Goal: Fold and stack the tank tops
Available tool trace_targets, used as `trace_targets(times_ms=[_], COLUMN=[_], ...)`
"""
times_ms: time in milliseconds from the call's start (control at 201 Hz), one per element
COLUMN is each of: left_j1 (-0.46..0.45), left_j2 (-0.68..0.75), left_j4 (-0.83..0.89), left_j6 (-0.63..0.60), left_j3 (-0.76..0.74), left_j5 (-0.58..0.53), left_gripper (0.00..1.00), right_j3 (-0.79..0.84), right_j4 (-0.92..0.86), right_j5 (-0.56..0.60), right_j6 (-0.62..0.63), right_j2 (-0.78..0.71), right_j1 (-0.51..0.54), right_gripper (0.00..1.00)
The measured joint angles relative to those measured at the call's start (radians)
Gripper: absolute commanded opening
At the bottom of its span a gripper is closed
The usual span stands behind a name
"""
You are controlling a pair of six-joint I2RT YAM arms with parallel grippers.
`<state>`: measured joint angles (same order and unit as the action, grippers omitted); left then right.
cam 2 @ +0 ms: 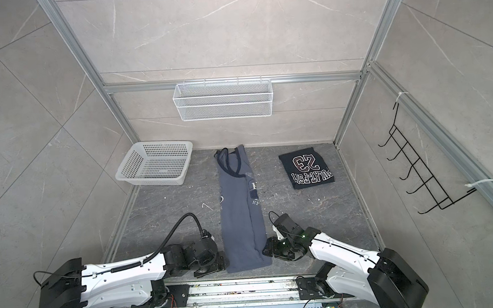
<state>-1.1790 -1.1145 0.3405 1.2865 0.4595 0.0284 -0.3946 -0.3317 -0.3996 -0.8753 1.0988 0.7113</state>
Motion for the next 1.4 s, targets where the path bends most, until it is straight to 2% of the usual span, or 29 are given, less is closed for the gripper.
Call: trace_targets(times_ms=[189, 334, 523, 582, 722, 936, 1030, 1125, 1259, 1399], left_j1=[-0.012, -0.013, -0.027, -0.035, -0.045, -0.040, 0.018, 0.133, 0.304, 0.468], left_j2=[-0.083, -0.121, -0.141, -0.140, -0.090, 0.116, 0.155, 0.127, -0.001, -0.168], left_j4=[-0.144, -0.197, -0.206, -0.190, -0.122, 0.036, 0.067, 0.082, 0.092, 0.073], left_j6=[0.032, 0.046, 0.061, 0.071, 0.082, 0.087, 0.073, 0.023, -0.093, -0.216], left_j3=[0.007, 0.007, 0.003, 0.002, 0.000, 0.016, 0.052, 0.120, 0.293, 0.490], left_j5=[0.005, 0.016, 0.031, 0.030, 0.025, -0.032, -0.047, -0.042, -0.023, 0.004], left_gripper=[0.64, 0.49, 0.17, 0.11, 0.06, 0.05, 0.05, 0.05, 0.05, 0.05], right_j3=[0.036, 0.049, 0.050, 0.050, 0.047, -0.053, -0.150, -0.262, -0.397, -0.593], right_j4=[0.093, 0.121, 0.095, 0.085, 0.047, -0.076, -0.129, -0.151, -0.147, -0.136], right_j5=[-0.031, -0.019, 0.034, 0.050, 0.089, 0.155, 0.182, 0.184, 0.172, 0.161], right_j6=[-0.034, -0.064, -0.107, -0.123, -0.171, -0.206, -0.205, -0.184, -0.105, 0.006], right_j2=[0.017, 0.018, 0.007, 0.002, -0.031, -0.131, -0.122, -0.061, 0.059, 0.259], right_j1=[0.011, 0.053, 0.141, 0.168, 0.235, 0.267, 0.248, 0.173, 0.025, -0.089], right_gripper=[0.41, 0.30, 0.14, 0.11, 0.06, 0.04, 0.04, 0.04, 0.03, 0.02])
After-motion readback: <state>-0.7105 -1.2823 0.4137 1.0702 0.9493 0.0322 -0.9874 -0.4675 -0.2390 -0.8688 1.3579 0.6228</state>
